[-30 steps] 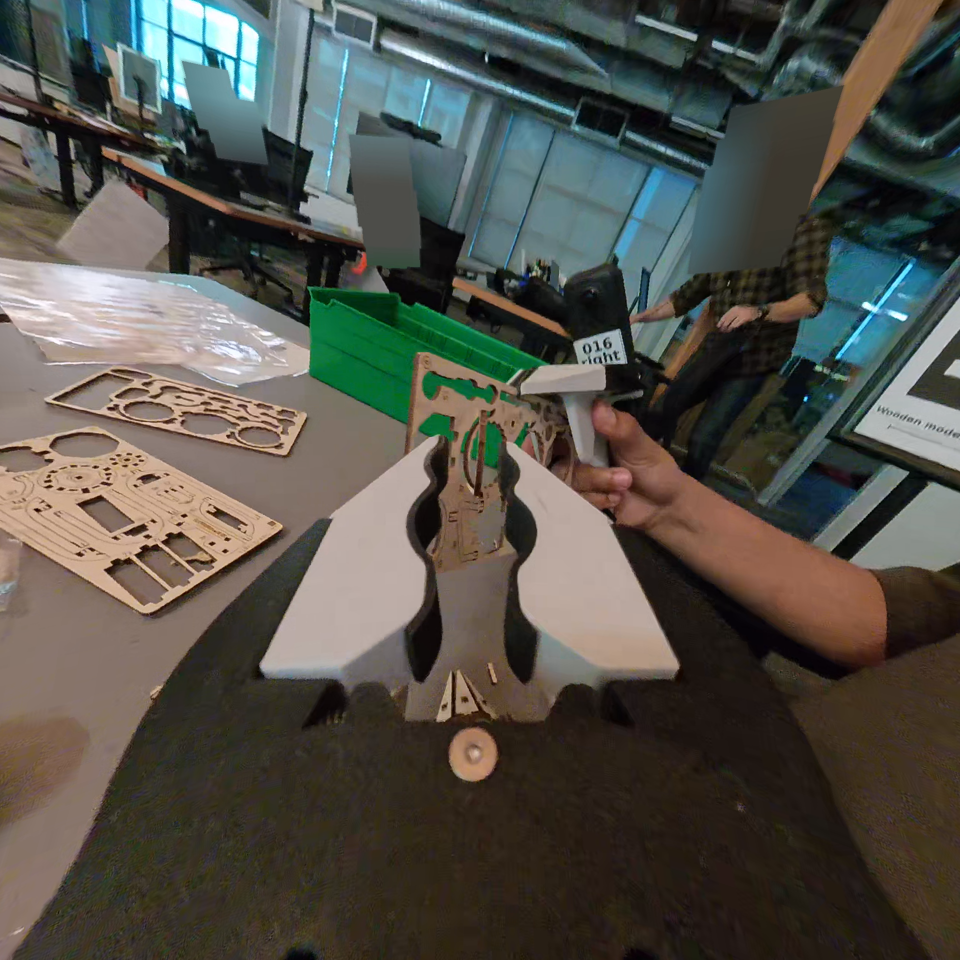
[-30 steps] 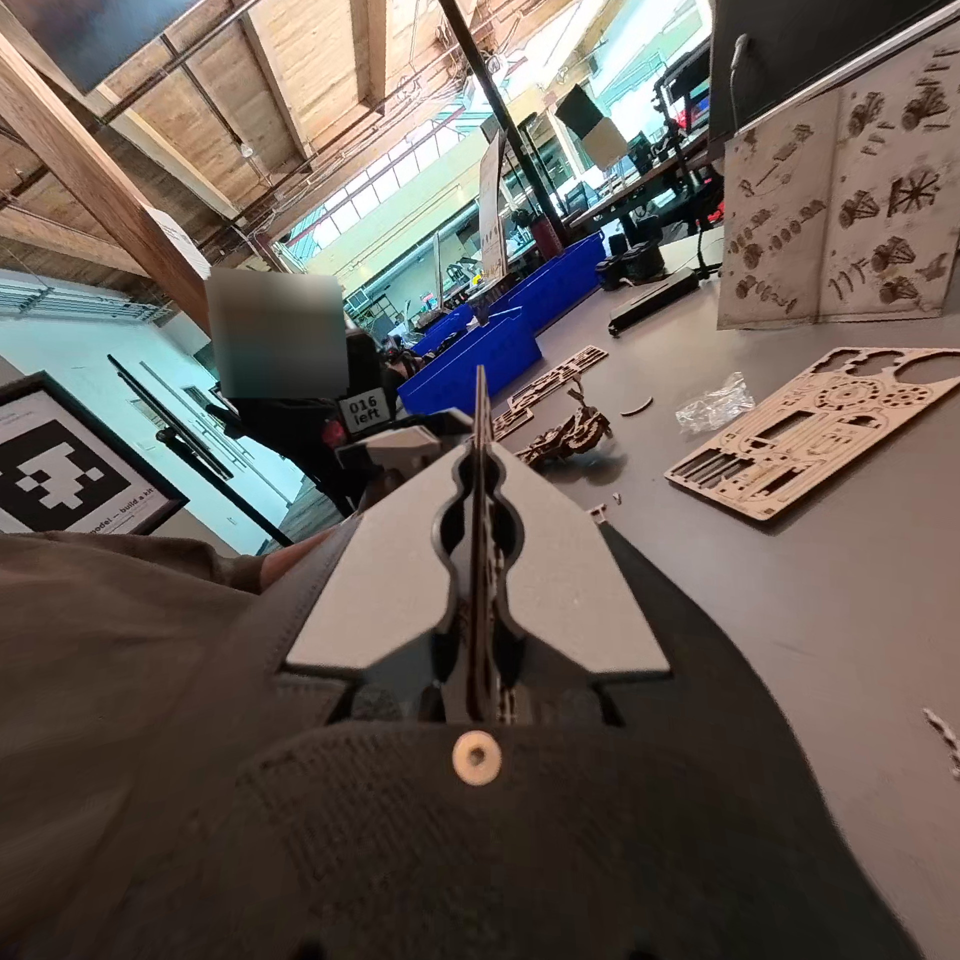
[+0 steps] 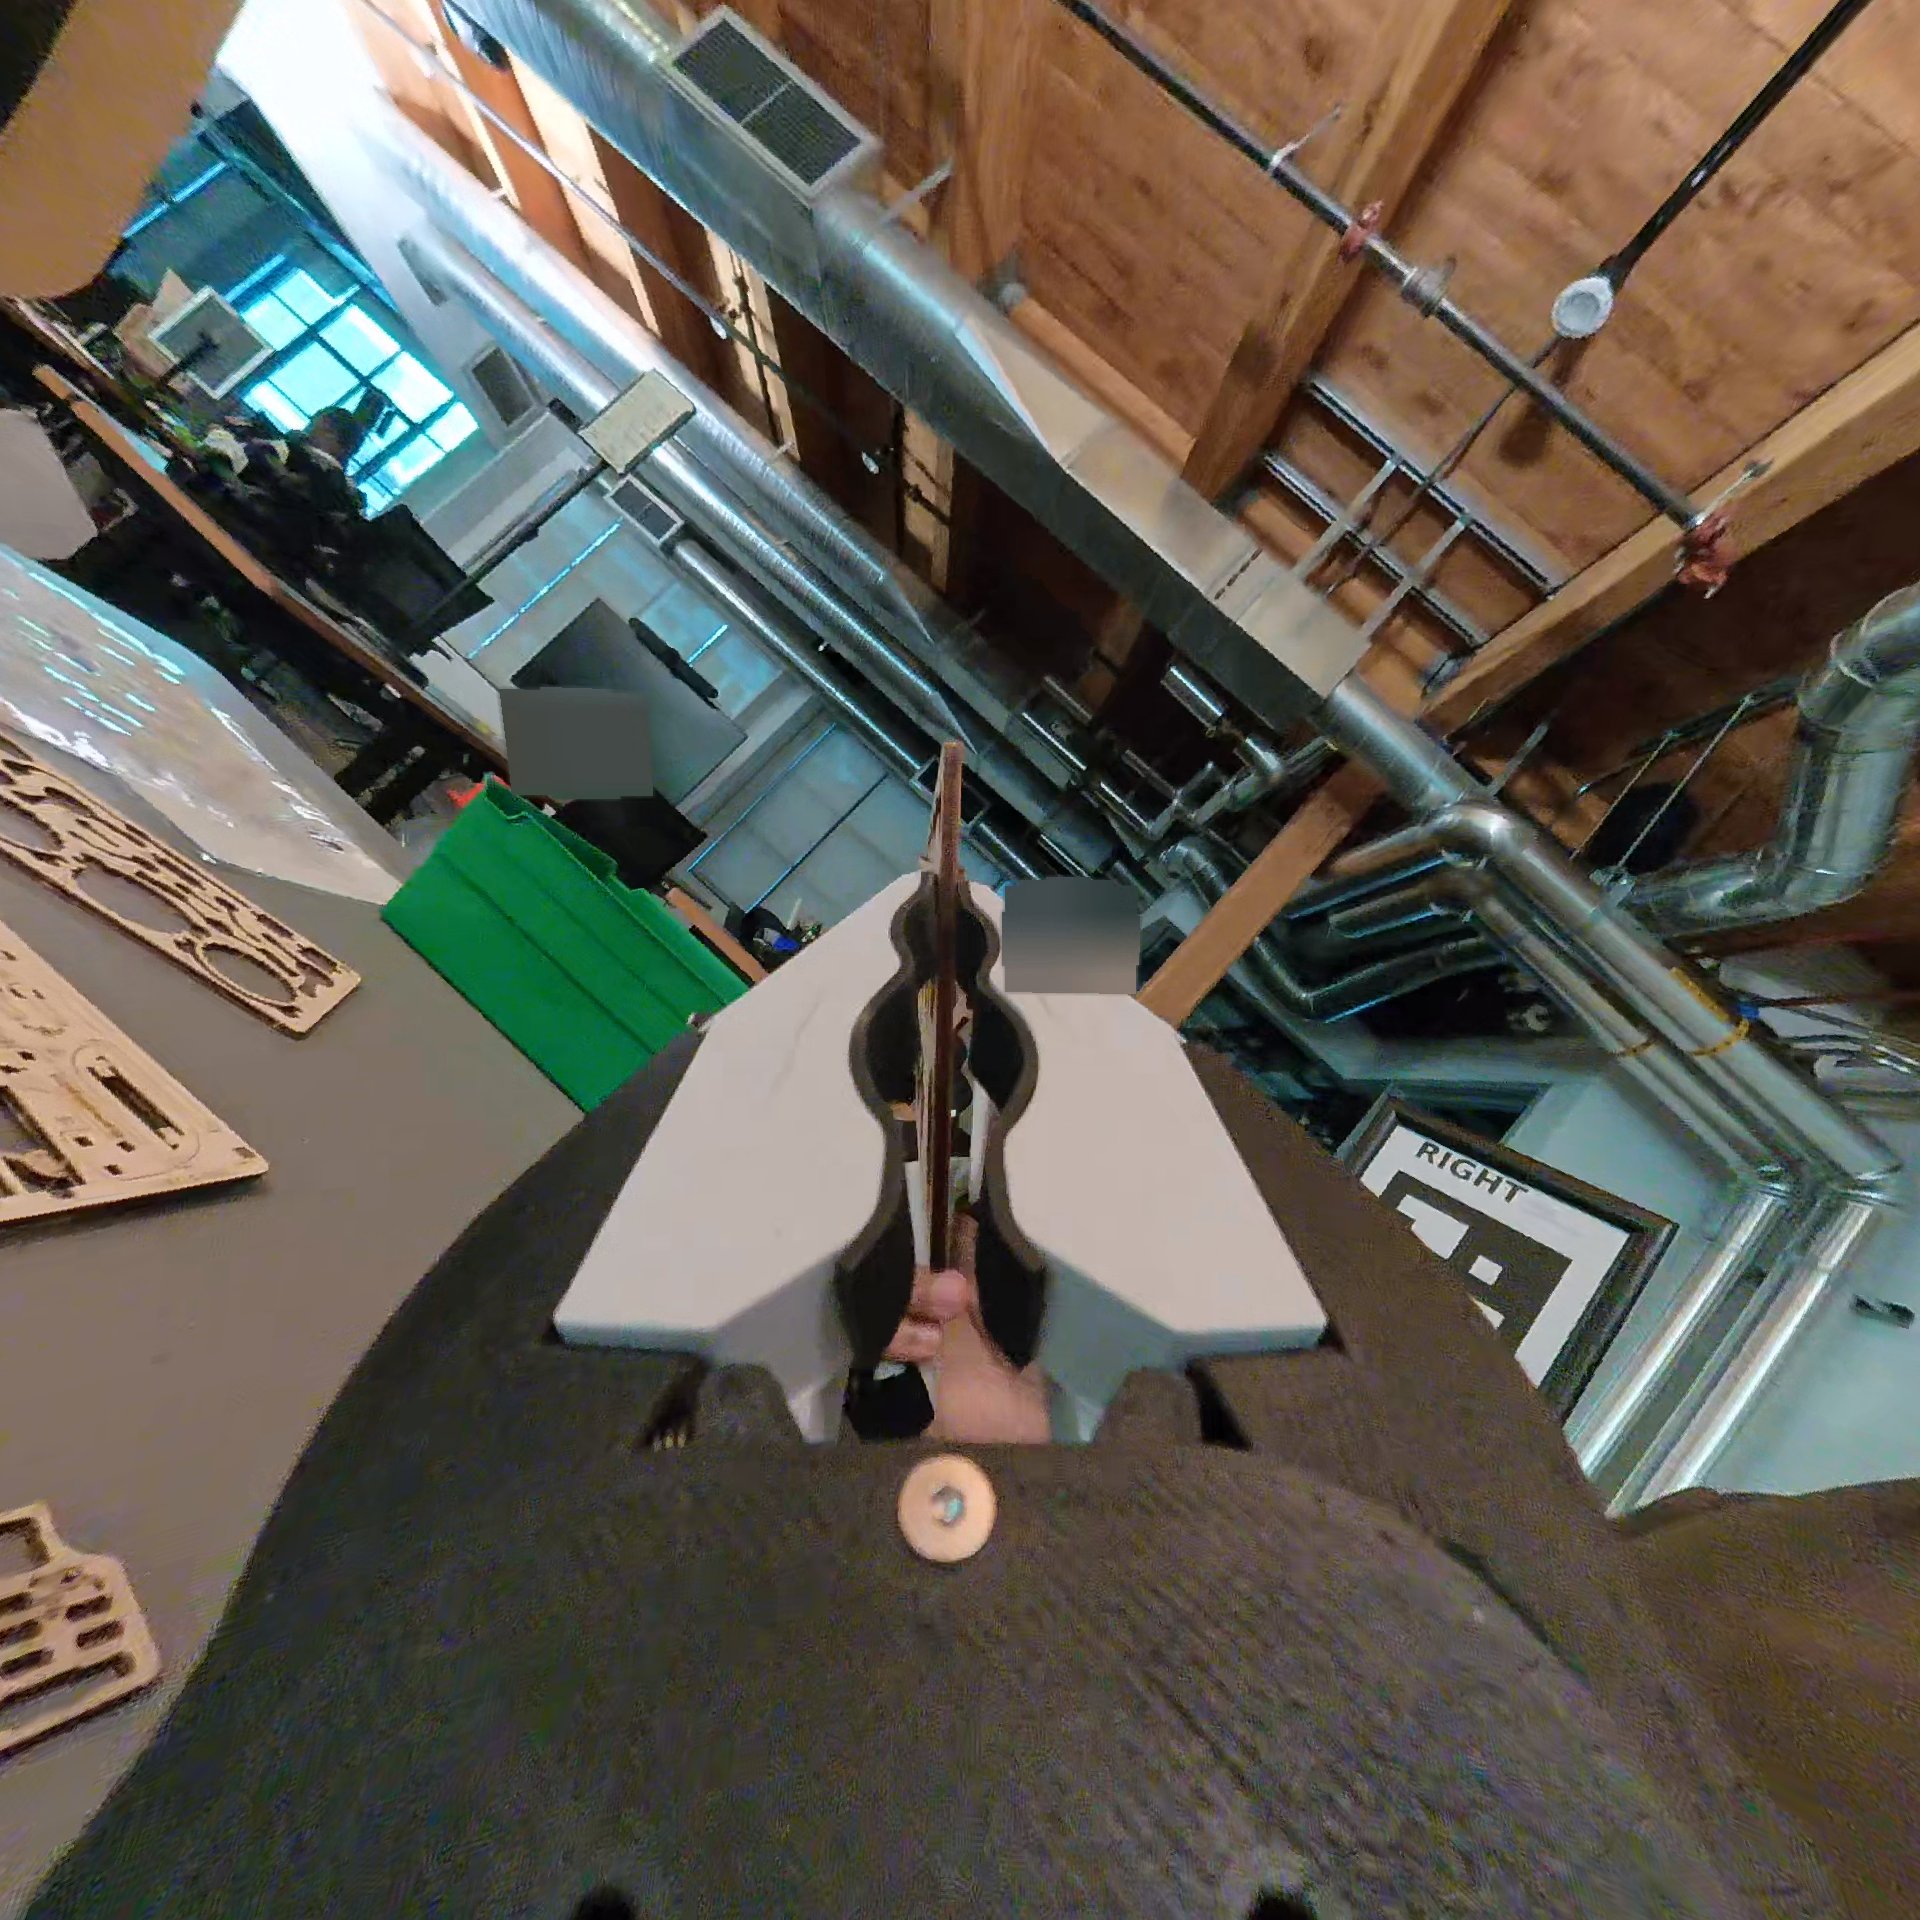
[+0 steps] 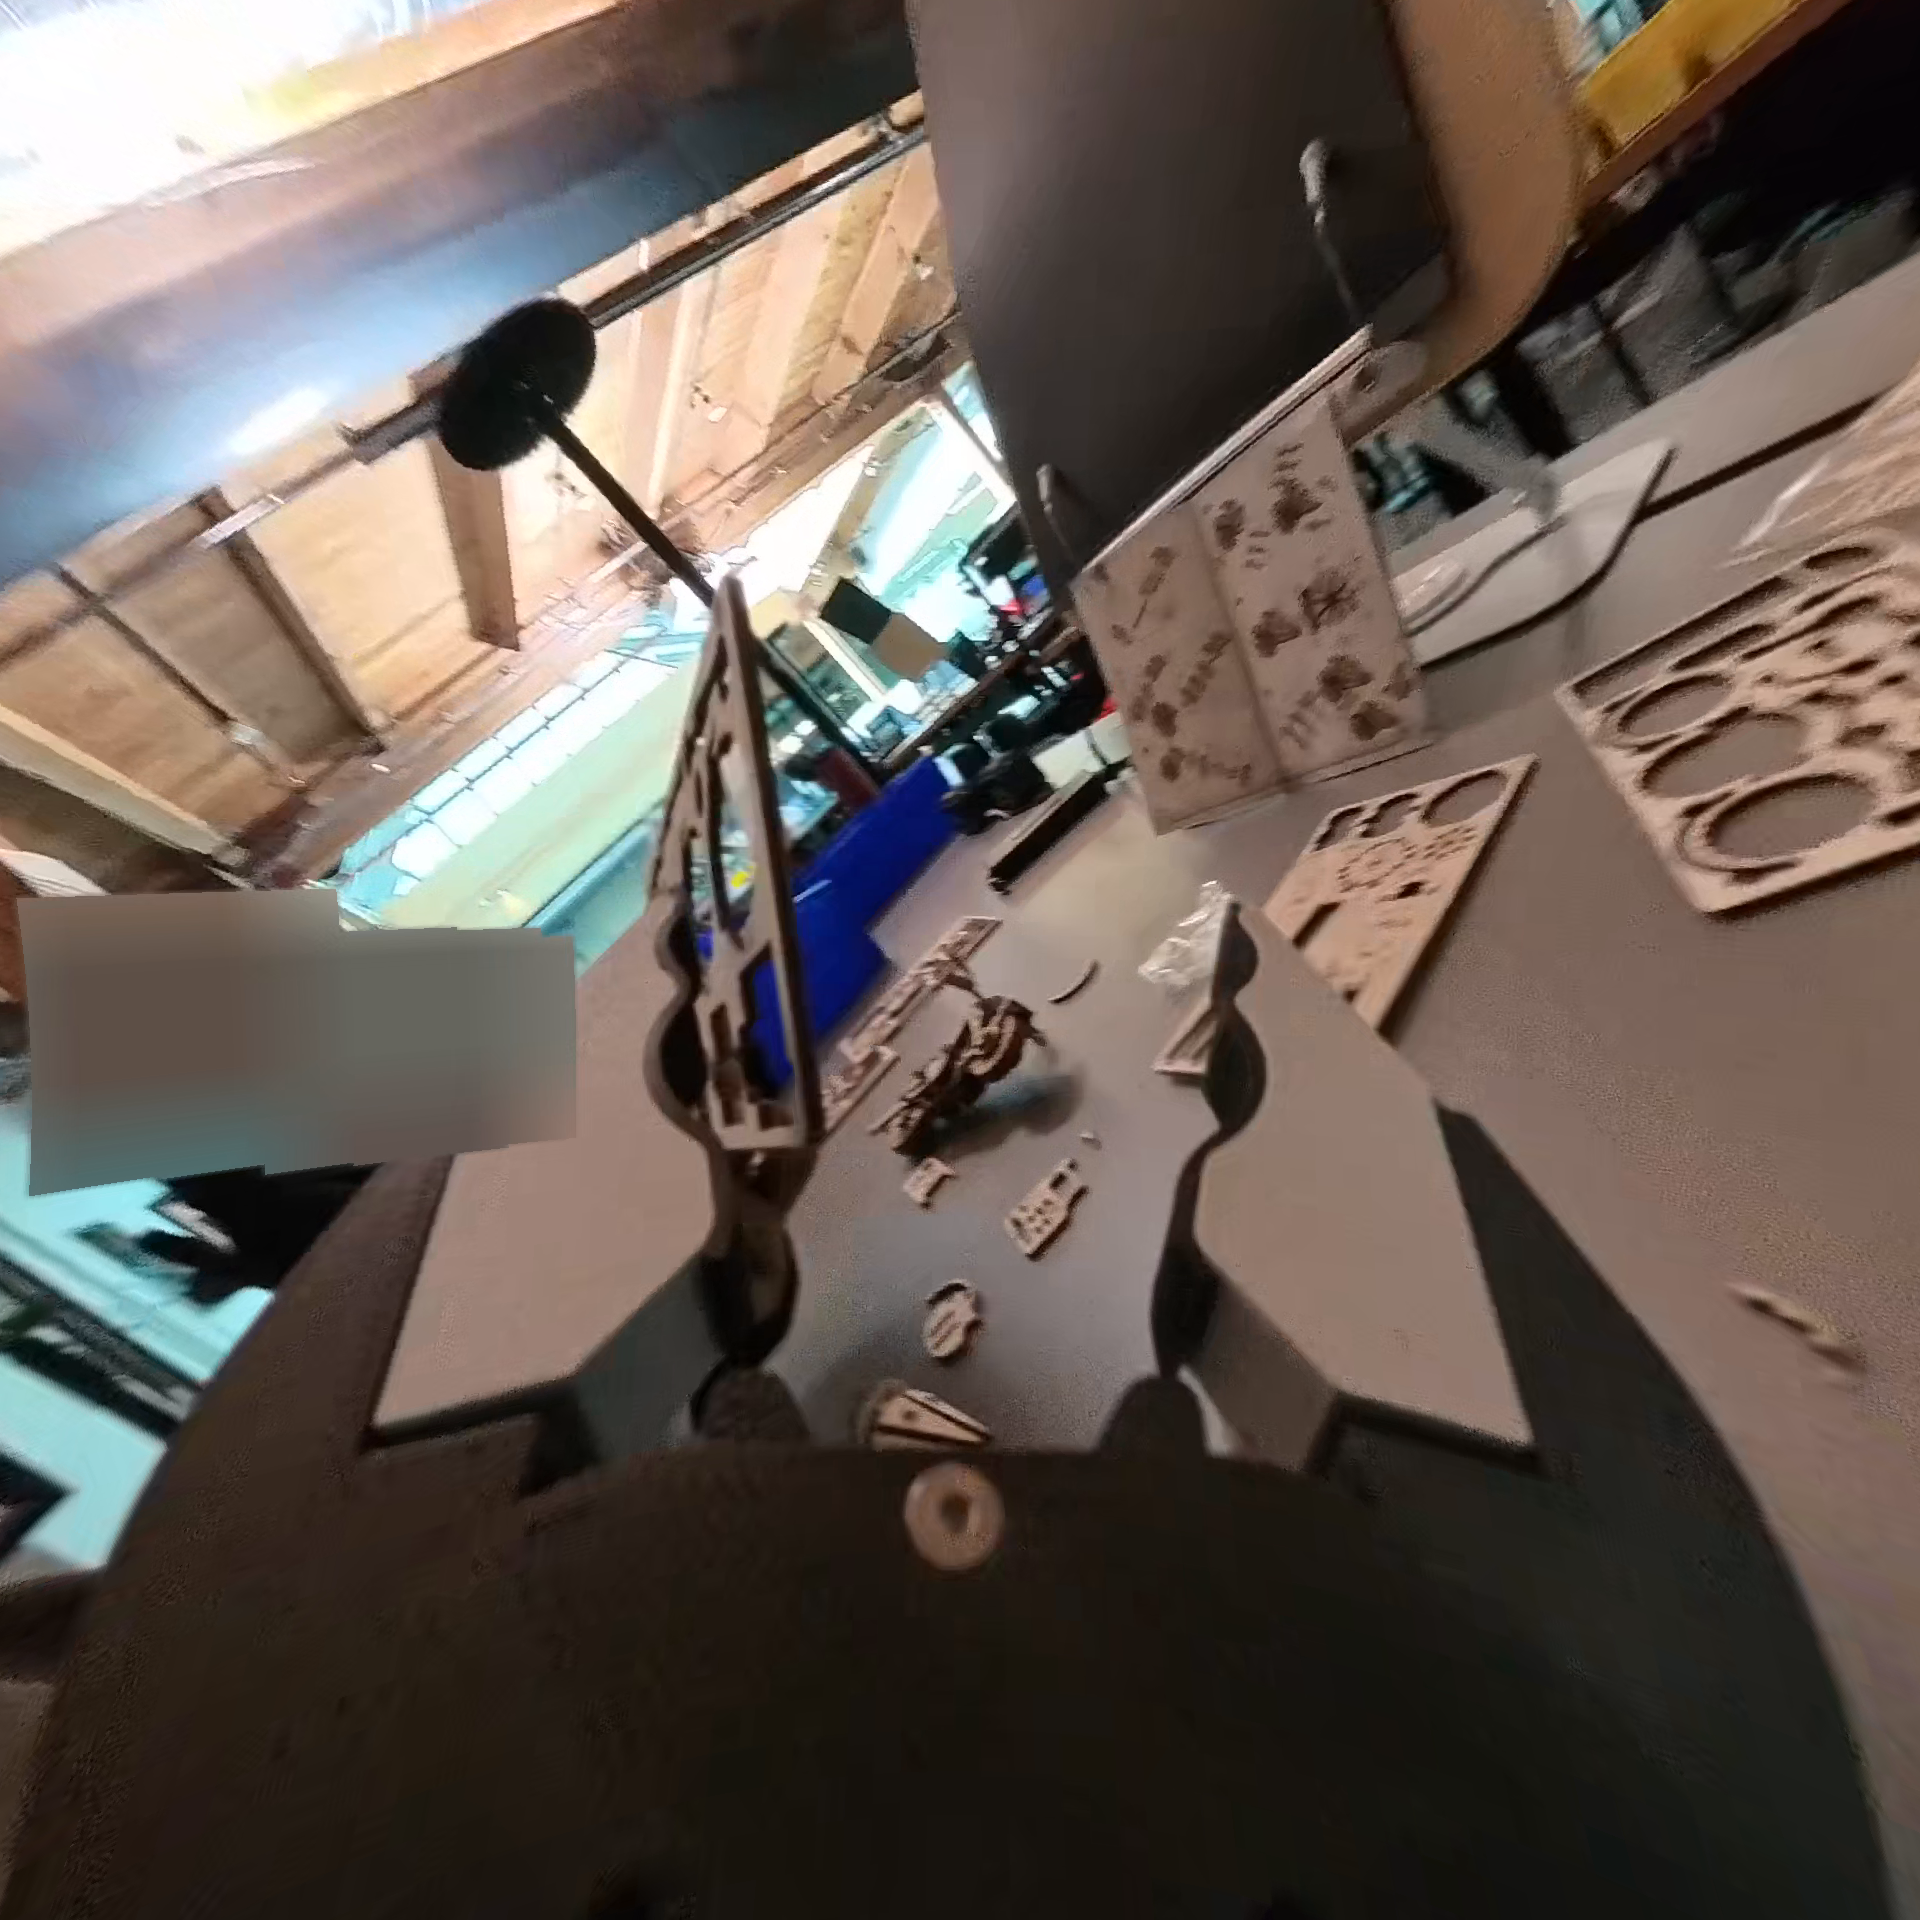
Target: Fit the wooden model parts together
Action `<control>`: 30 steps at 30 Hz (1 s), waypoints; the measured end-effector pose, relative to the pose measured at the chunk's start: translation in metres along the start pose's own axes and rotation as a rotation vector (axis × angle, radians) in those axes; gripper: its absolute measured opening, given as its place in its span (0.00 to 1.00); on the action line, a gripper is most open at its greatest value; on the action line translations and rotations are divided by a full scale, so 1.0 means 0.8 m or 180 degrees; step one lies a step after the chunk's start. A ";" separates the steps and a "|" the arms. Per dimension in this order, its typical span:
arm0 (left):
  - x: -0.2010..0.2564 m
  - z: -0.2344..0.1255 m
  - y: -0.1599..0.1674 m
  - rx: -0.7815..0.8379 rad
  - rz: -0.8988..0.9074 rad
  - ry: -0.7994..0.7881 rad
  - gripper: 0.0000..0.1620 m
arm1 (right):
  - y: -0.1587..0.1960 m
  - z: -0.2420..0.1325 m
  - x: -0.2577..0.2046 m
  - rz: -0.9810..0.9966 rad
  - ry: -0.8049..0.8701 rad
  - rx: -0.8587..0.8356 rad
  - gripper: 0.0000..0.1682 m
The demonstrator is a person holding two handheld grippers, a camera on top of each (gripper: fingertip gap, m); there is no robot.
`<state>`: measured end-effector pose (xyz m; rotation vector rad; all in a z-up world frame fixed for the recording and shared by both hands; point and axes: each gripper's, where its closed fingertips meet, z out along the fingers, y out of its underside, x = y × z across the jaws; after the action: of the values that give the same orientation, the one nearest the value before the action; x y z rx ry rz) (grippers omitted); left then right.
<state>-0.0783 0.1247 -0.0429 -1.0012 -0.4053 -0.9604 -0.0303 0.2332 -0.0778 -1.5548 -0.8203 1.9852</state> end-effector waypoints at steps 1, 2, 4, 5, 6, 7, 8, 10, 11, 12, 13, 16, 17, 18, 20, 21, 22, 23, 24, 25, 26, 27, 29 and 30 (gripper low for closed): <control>0.002 0.001 0.003 0.0008 -0.0026 0.0010 0.00 | 0.010 0.007 -0.012 0.0189 -0.0188 -0.0012 0.58; 0.003 0.003 0.008 -0.0016 -0.0030 -0.0007 0.00 | 0.018 0.012 -0.024 0.0314 -0.0364 -0.0026 0.59; 0.003 0.008 0.024 -0.0176 0.0028 -0.0064 0.00 | 0.029 0.019 -0.047 0.0349 -0.0618 -0.0037 0.53; 0.004 0.011 0.031 -0.0239 0.0099 -0.0092 0.00 | 0.032 0.020 -0.053 0.0296 -0.0675 -0.0050 0.49; 0.007 0.011 0.028 -0.0145 0.0147 -0.0118 0.00 | 0.032 0.019 -0.058 0.0235 -0.0716 -0.0017 0.44; 0.008 0.011 0.029 -0.0147 0.0142 -0.0148 0.00 | 0.030 0.018 -0.065 0.0196 -0.0806 0.0021 0.41; 0.010 0.013 0.033 -0.0191 0.0138 -0.0162 0.00 | 0.030 0.017 -0.069 0.0205 -0.0865 0.0029 0.37; 0.015 0.015 0.042 -0.0212 0.0204 -0.0182 0.00 | 0.025 0.015 -0.074 0.0234 -0.0926 0.0141 0.28; 0.019 0.018 0.046 -0.0219 0.0208 -0.0160 0.00 | 0.025 0.014 -0.075 0.0268 -0.0958 0.0187 0.25; 0.022 0.020 0.053 -0.0267 0.0182 -0.0137 0.00 | 0.024 0.013 -0.078 0.0306 -0.1030 0.0230 0.20; 0.022 0.024 0.065 -0.0396 0.0152 -0.0149 0.00 | 0.022 0.011 -0.082 0.0325 -0.1110 0.0266 0.16; 0.023 0.029 0.092 -0.0670 0.0180 -0.0216 0.00 | 0.020 0.006 -0.091 0.0260 -0.1299 0.0210 0.02; 0.022 0.029 0.095 -0.0709 0.0207 -0.0245 0.00 | 0.020 0.005 -0.090 0.0224 -0.1311 0.0142 0.01; 0.023 0.030 0.096 -0.0748 0.0242 -0.0255 0.00 | 0.021 0.004 -0.090 0.0177 -0.1311 0.0072 0.01; 0.019 0.027 0.098 -0.0898 0.0333 -0.0277 0.01 | 0.022 0.002 -0.087 0.0108 -0.1282 -0.0080 0.01; 0.018 0.025 0.098 -0.0943 0.0401 -0.0272 0.07 | 0.023 0.001 -0.086 0.0107 -0.1286 -0.0174 0.02; 0.017 0.023 0.096 -0.0974 0.0426 -0.0273 0.12 | 0.025 0.000 -0.086 0.0107 -0.1300 -0.0284 0.02; 0.017 0.022 0.094 -0.1008 0.0400 -0.0248 0.15 | 0.028 -0.001 -0.085 0.0095 -0.1311 -0.0413 0.03; 0.016 0.020 0.092 -0.1037 0.0342 -0.0219 0.18 | 0.032 -0.002 -0.085 0.0068 -0.1326 -0.0527 0.02; 0.014 0.019 0.092 -0.1089 0.0274 -0.0217 0.19 | 0.035 -0.003 -0.084 0.0041 -0.1322 -0.0622 0.00; 0.011 0.018 0.095 -0.1170 0.0212 -0.0213 0.19 | 0.039 -0.003 -0.083 0.0022 -0.1310 -0.0716 0.02; 0.009 0.017 0.097 -0.1235 0.0177 -0.0194 0.19 | 0.044 -0.003 -0.083 0.0010 -0.1313 -0.0821 0.03; 0.008 0.016 0.103 -0.1340 0.0148 -0.0156 0.16 | 0.058 -0.002 -0.082 -0.0018 -0.1292 -0.1074 0.02; 0.007 0.016 0.106 -0.1377 0.0132 -0.0155 0.09 | 0.065 -0.001 -0.082 -0.0051 -0.1286 -0.1167 0.02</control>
<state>-0.0035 0.1492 -0.0772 -1.4212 -0.2177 -1.0094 -0.0144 0.1512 -0.0706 -1.3323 -1.4188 2.2679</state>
